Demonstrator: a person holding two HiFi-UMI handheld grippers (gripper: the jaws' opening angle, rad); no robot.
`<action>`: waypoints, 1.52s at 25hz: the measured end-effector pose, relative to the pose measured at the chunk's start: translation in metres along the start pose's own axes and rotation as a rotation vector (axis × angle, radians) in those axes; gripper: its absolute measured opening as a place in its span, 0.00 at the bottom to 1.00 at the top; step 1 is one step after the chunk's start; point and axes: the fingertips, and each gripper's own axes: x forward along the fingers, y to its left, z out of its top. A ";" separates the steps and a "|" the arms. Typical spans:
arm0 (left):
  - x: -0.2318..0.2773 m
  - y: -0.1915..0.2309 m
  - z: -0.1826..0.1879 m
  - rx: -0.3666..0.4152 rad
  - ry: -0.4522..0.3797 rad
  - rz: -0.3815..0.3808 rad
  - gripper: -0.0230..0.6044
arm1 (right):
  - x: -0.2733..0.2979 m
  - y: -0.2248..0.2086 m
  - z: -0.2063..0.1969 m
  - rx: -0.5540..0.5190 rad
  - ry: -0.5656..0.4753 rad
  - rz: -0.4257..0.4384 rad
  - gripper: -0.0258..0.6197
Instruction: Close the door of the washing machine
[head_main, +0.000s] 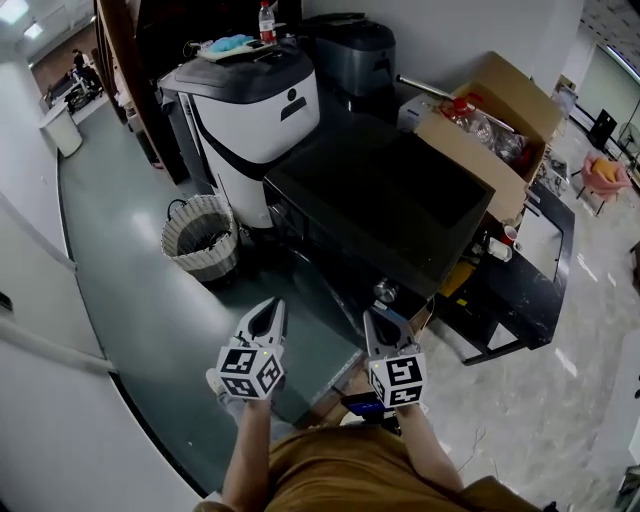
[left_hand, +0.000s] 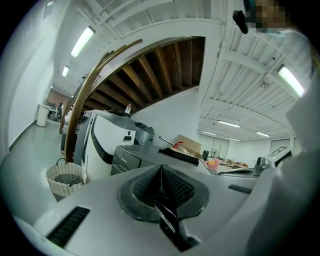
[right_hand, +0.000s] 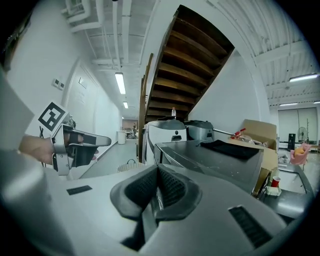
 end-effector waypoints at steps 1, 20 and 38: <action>-0.003 0.002 0.001 0.001 -0.002 0.006 0.08 | 0.001 0.003 0.001 -0.006 0.000 0.006 0.06; -0.008 0.012 0.000 -0.035 -0.011 0.035 0.08 | -0.001 0.003 -0.001 -0.002 0.007 0.020 0.06; -0.004 0.012 -0.010 -0.122 0.009 -0.002 0.08 | 0.002 0.004 -0.005 0.002 0.019 0.031 0.06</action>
